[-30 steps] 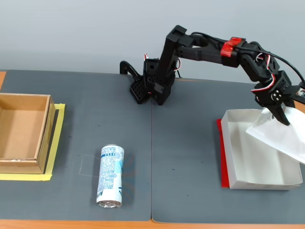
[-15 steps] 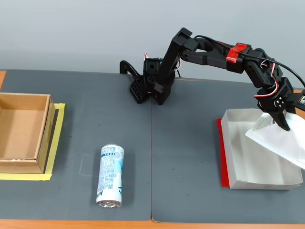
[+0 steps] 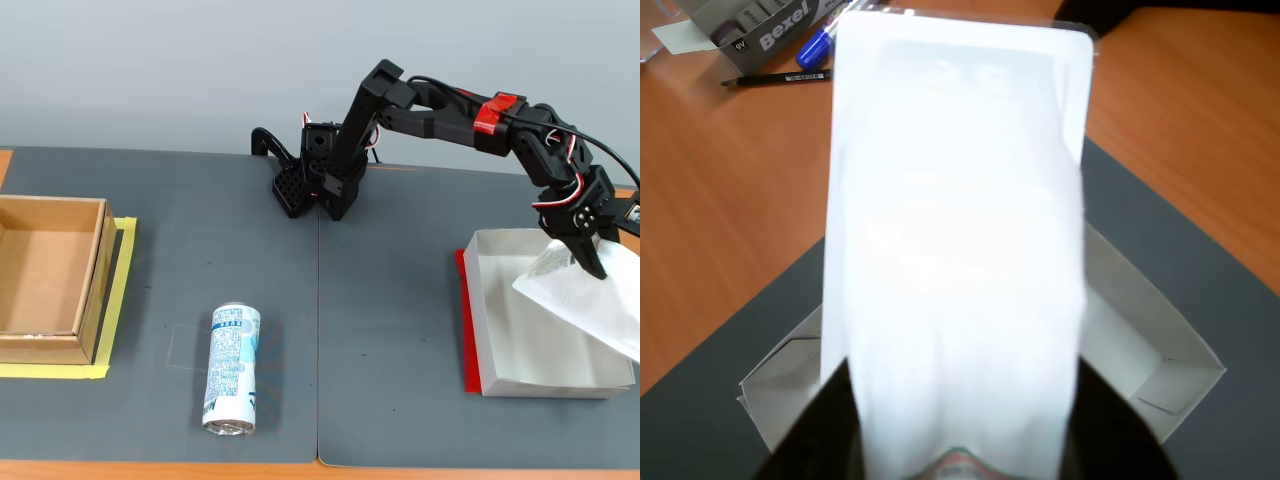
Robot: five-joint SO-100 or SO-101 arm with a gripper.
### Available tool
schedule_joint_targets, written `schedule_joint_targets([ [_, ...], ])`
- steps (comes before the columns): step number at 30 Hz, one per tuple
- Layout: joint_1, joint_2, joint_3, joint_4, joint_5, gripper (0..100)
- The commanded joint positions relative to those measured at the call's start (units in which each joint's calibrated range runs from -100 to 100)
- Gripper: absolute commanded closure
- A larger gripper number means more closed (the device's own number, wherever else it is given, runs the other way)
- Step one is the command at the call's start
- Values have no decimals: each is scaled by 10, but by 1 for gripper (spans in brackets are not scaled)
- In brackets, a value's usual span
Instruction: Pick the sandwich and put it in the gray box
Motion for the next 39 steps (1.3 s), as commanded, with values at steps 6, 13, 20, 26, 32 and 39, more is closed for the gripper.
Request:
schedule_joint_targets([
  [6,8,-18,-30,-1,2,55],
  [13,8,-18,-31,-1,2,58],
  [20,13,-22,-31,-1,2,59],
  [26,27,-39,-23,-1,2,66],
  [32,54,-62,-22,-1,2,81],
  [39,92,-93,-21,-1,2,97],
])
